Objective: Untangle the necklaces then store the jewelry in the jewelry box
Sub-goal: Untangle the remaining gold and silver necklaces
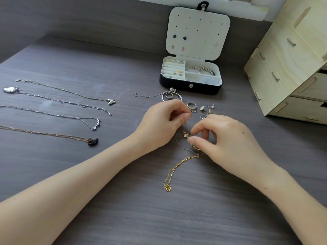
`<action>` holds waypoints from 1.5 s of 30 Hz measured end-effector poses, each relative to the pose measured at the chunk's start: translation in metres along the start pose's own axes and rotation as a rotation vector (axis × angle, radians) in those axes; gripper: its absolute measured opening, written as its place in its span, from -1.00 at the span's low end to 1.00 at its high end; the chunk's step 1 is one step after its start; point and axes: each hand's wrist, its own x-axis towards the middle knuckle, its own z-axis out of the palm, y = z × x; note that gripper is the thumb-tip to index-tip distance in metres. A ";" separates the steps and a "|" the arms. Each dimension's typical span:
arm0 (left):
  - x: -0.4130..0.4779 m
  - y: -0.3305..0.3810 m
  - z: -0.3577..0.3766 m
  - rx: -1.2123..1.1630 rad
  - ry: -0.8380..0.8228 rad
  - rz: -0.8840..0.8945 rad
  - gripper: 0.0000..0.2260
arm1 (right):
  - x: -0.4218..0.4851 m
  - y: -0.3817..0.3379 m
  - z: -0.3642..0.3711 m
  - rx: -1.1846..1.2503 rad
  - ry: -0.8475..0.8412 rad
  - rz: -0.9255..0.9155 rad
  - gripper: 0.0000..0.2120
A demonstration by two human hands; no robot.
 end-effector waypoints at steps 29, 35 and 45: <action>-0.024 0.013 -0.014 0.382 0.054 0.244 -0.81 | 0.002 0.014 -0.035 0.861 0.003 0.314 -0.84; -0.046 0.024 -0.008 0.391 -0.300 0.367 -0.75 | 0.002 0.015 -0.034 0.860 0.042 0.326 -0.85; -0.040 0.013 -0.026 0.523 -0.453 0.405 -0.71 | 0.003 0.019 -0.030 0.522 0.024 0.352 -0.85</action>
